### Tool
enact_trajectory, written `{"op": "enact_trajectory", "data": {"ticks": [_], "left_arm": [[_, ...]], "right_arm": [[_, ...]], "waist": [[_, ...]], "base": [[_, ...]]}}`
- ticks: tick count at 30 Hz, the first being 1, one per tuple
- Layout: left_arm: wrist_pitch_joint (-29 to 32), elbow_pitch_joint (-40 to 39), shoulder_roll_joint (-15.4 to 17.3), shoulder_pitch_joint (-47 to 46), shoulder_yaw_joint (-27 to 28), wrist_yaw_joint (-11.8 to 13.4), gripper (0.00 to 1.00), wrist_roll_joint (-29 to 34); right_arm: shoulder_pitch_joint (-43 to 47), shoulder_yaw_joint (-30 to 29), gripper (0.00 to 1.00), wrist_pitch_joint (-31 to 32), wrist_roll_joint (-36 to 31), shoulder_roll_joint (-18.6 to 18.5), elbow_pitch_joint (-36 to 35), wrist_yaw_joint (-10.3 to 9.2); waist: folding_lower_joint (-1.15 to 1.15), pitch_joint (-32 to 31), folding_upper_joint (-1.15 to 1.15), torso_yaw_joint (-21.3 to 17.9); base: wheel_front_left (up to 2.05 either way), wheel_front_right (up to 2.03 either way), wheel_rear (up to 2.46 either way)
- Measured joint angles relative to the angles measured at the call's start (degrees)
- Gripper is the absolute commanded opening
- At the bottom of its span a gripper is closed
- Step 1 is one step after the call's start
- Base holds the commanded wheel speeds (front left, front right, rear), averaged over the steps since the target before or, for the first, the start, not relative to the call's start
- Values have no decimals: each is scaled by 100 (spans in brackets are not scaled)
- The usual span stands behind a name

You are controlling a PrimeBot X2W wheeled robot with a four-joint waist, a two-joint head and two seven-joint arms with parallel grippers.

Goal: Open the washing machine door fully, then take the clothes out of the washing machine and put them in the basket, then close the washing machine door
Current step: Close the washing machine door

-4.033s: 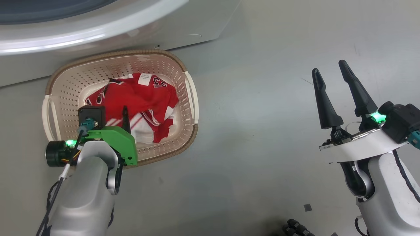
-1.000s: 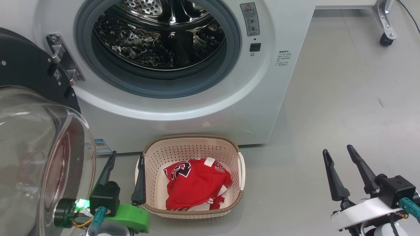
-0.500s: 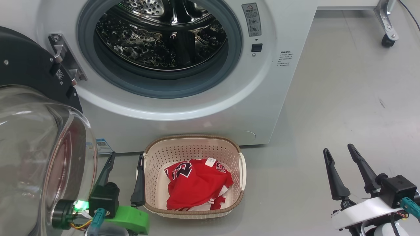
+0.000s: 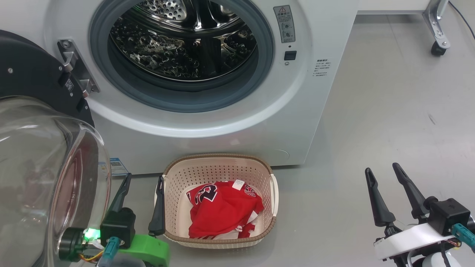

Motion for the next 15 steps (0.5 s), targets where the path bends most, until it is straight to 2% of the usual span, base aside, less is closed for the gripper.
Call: {"op": "enact_trajectory", "data": {"ticks": [15], "left_arm": [[100, -229, 5, 13, -19, 0, 100, -2]], "right_arm": [[1, -22, 100, -1, -1, 16, -31, 0]], "waist": [[0, 57, 0, 3]], "base": [[-19, 19, 0]]}}
